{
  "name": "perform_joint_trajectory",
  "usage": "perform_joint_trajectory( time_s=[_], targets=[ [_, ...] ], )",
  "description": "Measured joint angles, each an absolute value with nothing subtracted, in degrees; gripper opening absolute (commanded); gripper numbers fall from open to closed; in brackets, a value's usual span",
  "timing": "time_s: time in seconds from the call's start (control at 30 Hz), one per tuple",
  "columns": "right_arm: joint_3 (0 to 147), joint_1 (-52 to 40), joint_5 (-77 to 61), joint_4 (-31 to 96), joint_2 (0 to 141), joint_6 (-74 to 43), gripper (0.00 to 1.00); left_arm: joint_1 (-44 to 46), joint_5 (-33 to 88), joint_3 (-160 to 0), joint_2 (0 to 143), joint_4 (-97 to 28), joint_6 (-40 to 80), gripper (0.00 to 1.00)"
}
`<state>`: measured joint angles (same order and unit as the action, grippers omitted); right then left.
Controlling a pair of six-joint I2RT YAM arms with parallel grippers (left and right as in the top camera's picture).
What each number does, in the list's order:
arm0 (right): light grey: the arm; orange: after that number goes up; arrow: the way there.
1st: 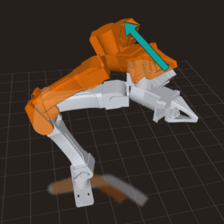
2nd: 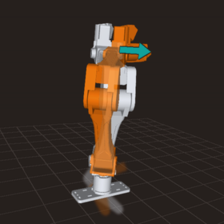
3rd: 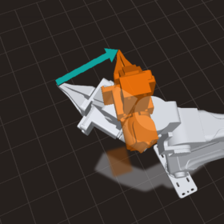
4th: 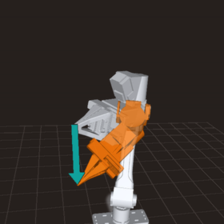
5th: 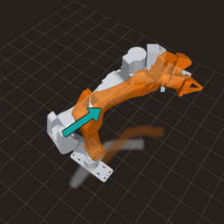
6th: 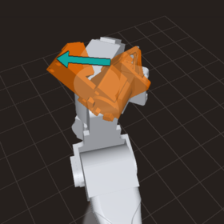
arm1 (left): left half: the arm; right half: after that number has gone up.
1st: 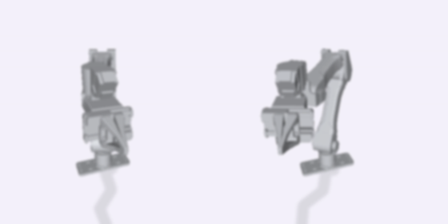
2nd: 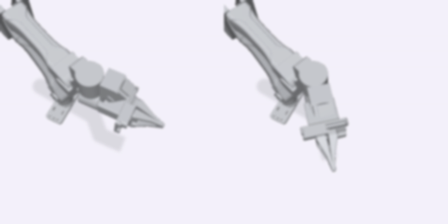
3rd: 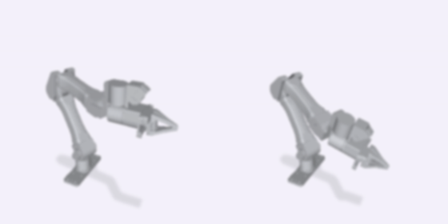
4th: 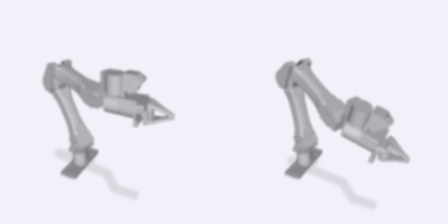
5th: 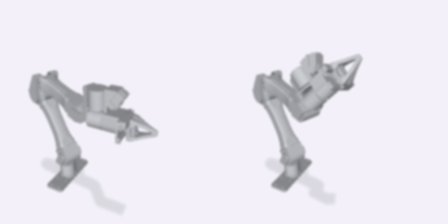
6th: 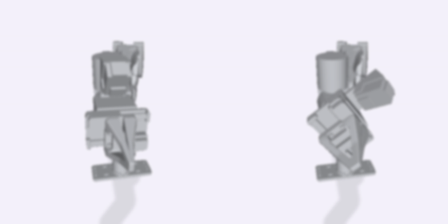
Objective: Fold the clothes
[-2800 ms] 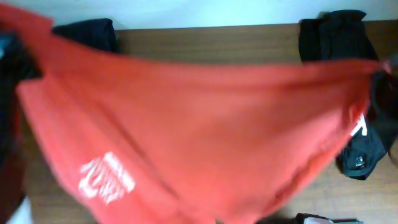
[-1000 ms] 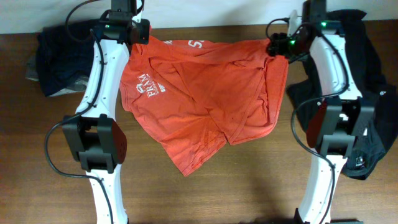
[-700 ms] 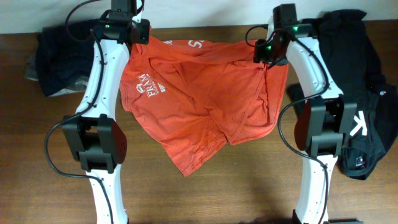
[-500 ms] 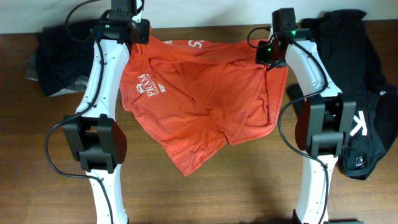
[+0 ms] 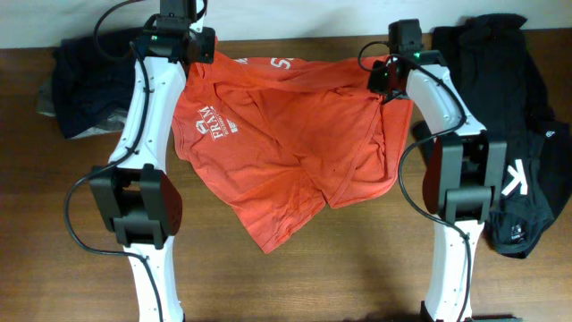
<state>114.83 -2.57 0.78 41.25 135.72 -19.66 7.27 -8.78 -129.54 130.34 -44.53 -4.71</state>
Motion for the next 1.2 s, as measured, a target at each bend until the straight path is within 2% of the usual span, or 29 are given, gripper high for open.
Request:
perform_joint_trajectory(
  time_s=[0.27, 0.37, 0.47, 0.9, 1.2],
  targets=[
    [114.72, -2.57, 1.08, 41.06, 138.91, -21.04, 0.27, 7.27, -8.78, -129.54, 130.34, -44.51, -4.71, 0.01],
    [114.67, -2.57, 1.08, 40.71, 139.00, -21.21, 0.18, 7.27, -8.78, -129.54, 130.34, -44.51, -4.71, 0.01],
    [114.67, -2.57, 1.10, 40.38, 139.00, -21.39, 0.04, 7.27, -8.78, -129.54, 130.34, -44.47, -4.71, 0.01],
    [114.74, -1.76, 1.08, 43.75, 137.34, -20.95, 0.04, 7.27, -8.82, -131.37, 130.34, -45.21, -4.71, 0.01],
    [120.55, 3.57, 1.06, 52.07, 119.33, -18.00, 0.04, 7.27, -10.52, -145.21, 128.35, -52.64, -4.71, 0.01]
  ],
)
